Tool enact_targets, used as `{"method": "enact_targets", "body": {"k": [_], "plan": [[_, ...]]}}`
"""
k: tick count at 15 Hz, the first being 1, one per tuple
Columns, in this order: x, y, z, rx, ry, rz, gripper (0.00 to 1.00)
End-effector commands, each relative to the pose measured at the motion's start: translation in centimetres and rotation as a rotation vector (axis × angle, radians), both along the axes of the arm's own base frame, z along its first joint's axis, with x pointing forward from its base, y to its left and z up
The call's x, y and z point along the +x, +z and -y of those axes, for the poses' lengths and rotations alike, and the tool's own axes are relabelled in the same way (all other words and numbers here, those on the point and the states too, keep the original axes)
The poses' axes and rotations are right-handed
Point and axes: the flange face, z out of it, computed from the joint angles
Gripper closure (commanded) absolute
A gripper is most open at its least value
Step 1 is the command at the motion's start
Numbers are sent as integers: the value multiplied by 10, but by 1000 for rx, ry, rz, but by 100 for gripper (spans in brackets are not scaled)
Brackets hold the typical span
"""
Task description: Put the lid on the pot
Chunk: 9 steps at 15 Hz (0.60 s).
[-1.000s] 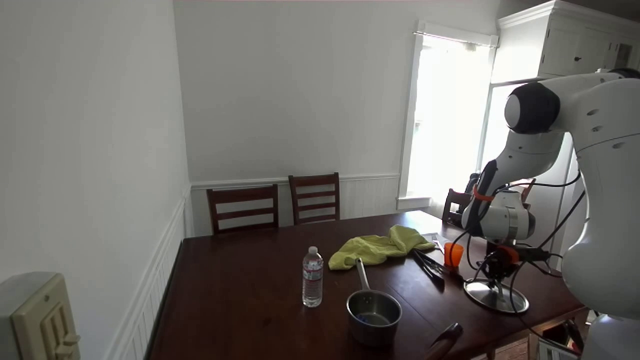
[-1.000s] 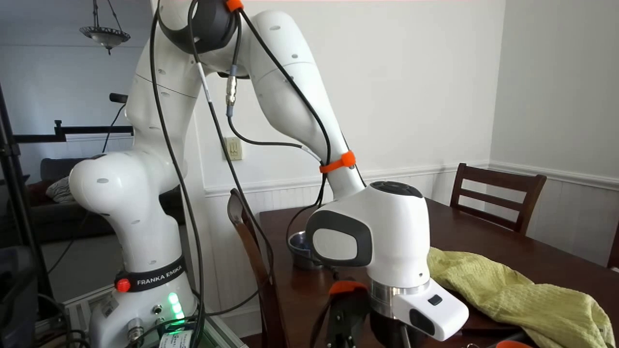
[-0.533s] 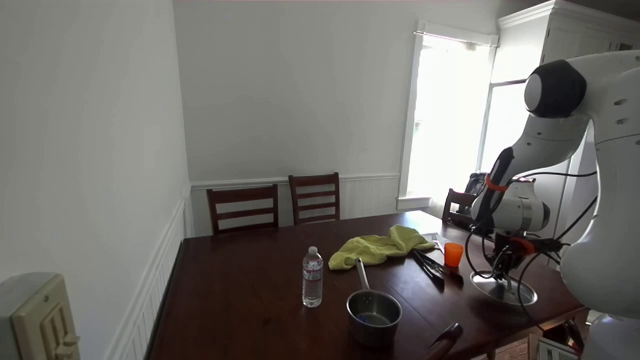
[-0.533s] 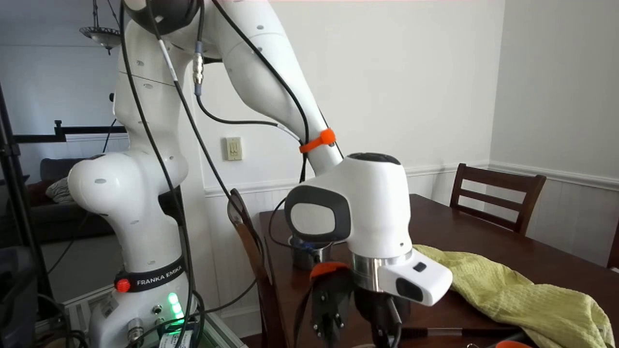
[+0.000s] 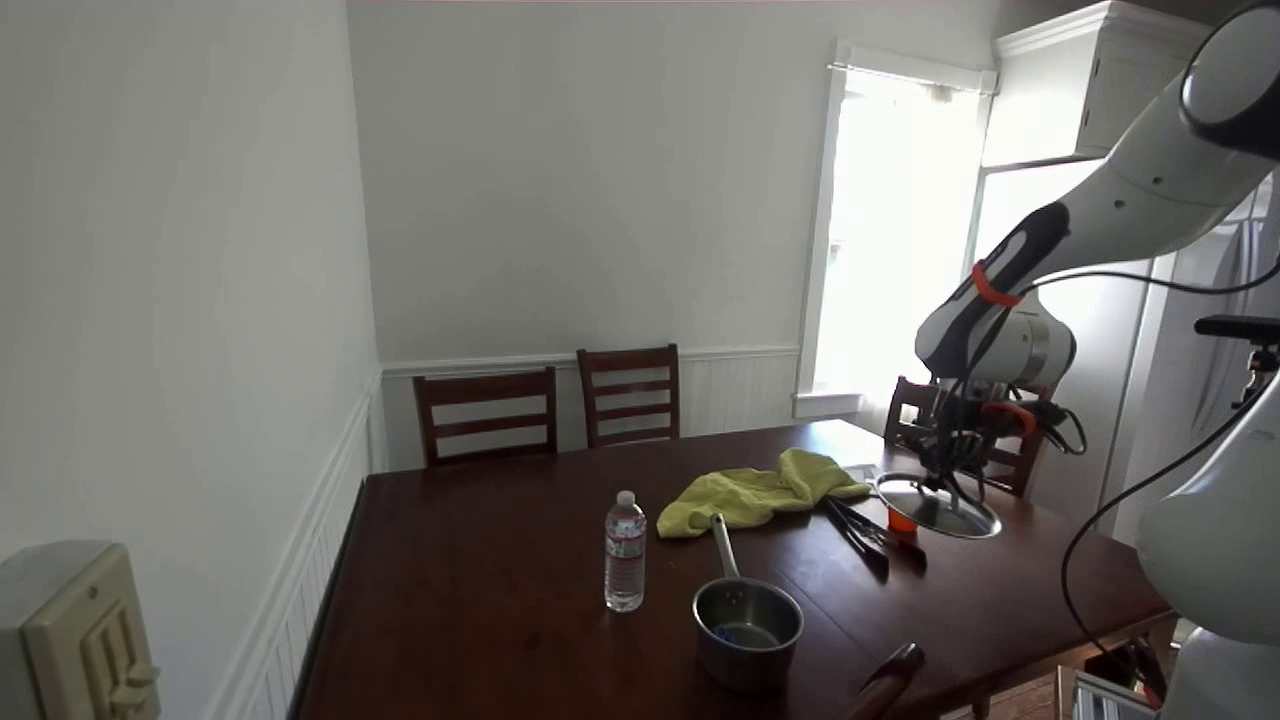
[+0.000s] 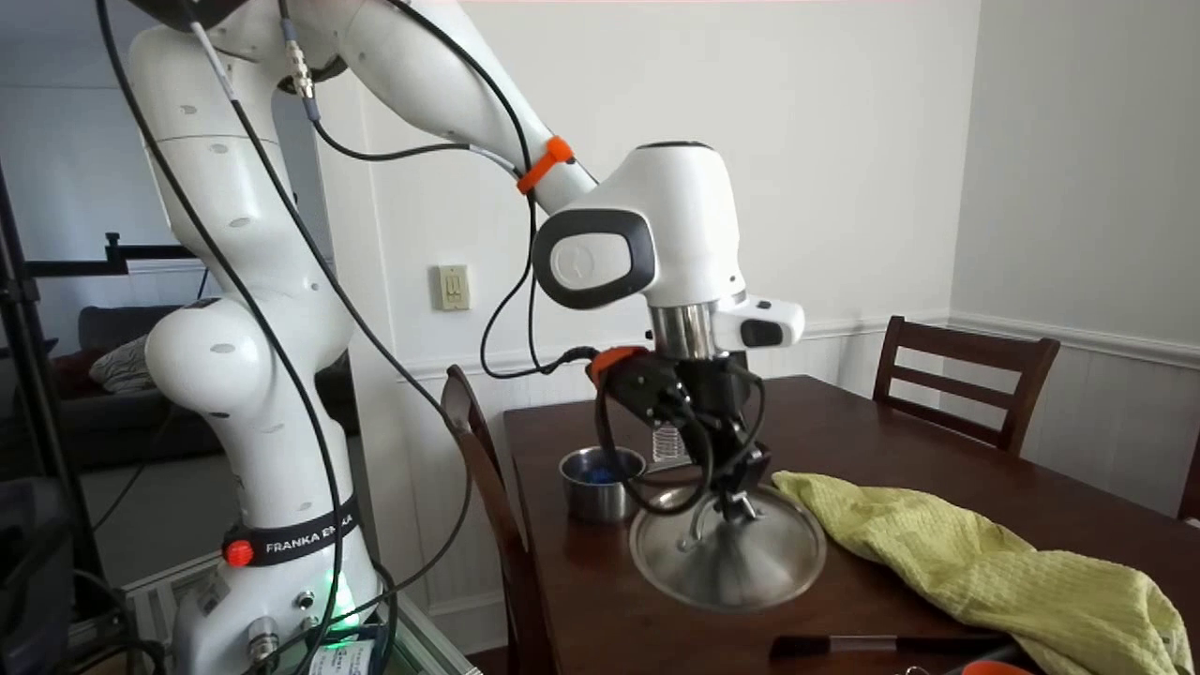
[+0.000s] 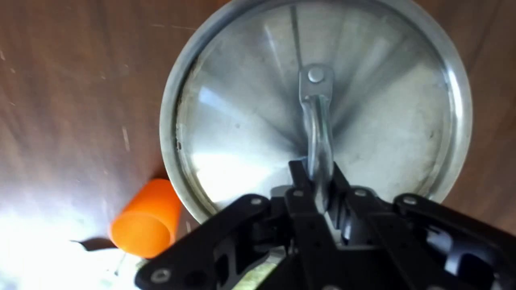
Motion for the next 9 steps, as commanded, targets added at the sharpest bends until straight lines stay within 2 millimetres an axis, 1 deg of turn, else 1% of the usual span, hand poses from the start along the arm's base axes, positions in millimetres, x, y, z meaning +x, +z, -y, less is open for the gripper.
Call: {"method": "enact_targets", "body": {"k": [1, 2, 3, 4, 6, 7, 8, 9], "plan": [[32, 36, -68, 18, 205, 17, 96], [30, 21, -40, 17, 114, 11, 85], [40, 28, -56, 22, 158, 18, 85], [45, 32, -66, 25, 181, 22, 85], [42, 33, -70, 26, 187, 24, 85], [40, 32, -69, 28, 184, 22, 96], [43, 30, -76, 48, 218, 50, 96], [73, 27, -104, 44, 325, 40, 96]]}}
